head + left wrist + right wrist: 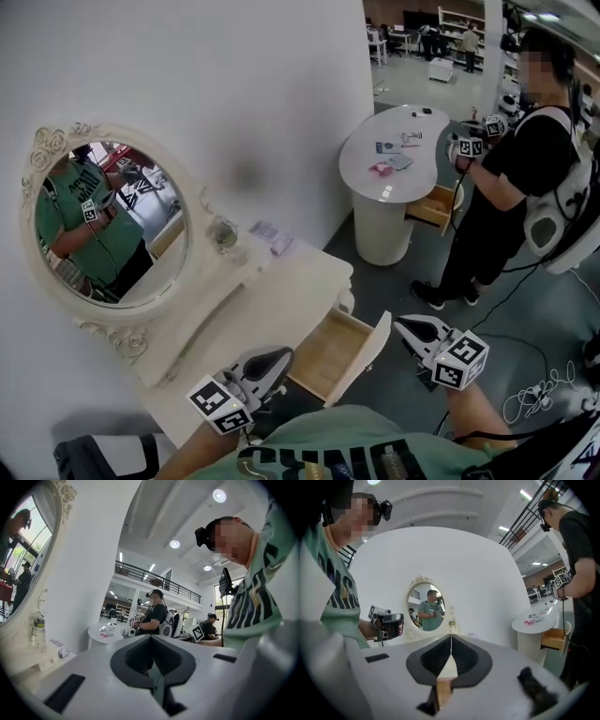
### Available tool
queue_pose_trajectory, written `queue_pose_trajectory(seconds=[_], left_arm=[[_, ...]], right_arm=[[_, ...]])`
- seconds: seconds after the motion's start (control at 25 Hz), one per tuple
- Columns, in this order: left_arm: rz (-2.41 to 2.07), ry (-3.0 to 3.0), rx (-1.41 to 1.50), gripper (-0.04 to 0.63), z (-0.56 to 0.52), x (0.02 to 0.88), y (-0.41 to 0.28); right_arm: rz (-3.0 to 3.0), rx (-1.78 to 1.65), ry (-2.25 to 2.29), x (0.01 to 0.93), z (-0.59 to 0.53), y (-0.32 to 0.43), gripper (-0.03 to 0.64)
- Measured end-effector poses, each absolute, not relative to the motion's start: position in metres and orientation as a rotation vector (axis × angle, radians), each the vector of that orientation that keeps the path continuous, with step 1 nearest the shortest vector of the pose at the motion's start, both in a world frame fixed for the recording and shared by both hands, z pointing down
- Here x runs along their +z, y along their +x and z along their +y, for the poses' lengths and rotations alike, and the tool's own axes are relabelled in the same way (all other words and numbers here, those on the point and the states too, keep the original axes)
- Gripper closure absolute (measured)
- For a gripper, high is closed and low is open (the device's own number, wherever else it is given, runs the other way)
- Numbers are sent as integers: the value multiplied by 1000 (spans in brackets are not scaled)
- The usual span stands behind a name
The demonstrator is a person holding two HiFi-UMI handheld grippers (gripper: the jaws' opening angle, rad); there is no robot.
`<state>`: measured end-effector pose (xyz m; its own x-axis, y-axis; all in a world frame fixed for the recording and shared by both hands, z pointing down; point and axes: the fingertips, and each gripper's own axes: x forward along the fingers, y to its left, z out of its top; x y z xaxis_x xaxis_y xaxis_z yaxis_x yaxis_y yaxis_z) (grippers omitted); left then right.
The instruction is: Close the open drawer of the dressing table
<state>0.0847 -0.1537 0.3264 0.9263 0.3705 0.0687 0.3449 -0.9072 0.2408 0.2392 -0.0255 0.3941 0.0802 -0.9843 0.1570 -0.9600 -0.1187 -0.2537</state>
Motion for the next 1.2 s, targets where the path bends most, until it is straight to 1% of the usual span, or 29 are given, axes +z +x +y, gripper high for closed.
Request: queue_pose_trajectory(seconds=[0.28, 0.56, 0.64, 0.72, 0.8, 0.96, 1.2], left_arm=[[714, 2800, 211, 597, -162, 346, 87], [858, 2746, 256, 597, -208, 388, 75], [849, 2722, 268, 597, -218, 400, 71], [829, 2713, 288, 597, -221, 409, 65], [803, 2714, 313, 597, -219, 414, 60], [743, 2721, 363, 597, -217, 423, 52], [696, 2697, 456, 597, -207, 449, 44]], right_arm=[[1925, -534, -2404, 428, -21, 225, 604], [1727, -756, -2597, 500, -34, 198, 603], [1760, -840, -2610, 524, -40, 187, 585], [1795, -941, -2625, 550, -40, 182, 538], [1828, -1036, -2635, 575, -36, 181, 510], [1910, -1146, -2657, 623, -31, 186, 490], [2135, -1211, -2748, 694, -36, 183, 471]])
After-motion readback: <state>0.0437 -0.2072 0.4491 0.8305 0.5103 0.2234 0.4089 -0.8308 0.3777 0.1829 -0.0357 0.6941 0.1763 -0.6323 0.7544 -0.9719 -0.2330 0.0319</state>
